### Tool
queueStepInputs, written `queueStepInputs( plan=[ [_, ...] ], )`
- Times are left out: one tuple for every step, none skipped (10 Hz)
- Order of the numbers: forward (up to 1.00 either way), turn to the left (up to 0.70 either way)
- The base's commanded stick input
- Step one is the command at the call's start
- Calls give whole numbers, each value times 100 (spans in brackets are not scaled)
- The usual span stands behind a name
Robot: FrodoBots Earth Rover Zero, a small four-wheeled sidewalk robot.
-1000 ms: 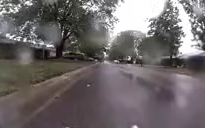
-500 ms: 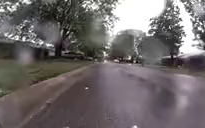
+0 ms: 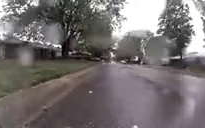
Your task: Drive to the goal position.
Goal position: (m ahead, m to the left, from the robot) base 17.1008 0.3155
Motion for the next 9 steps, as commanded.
queueStepInputs(
  plan=[
    [50, -1],
    [50, -1],
    [50, -1],
    [50, -1],
    [50, -1],
    [50, -1],
    [50, -1],
    [50, -1],
    [50, -1]
  ],
)
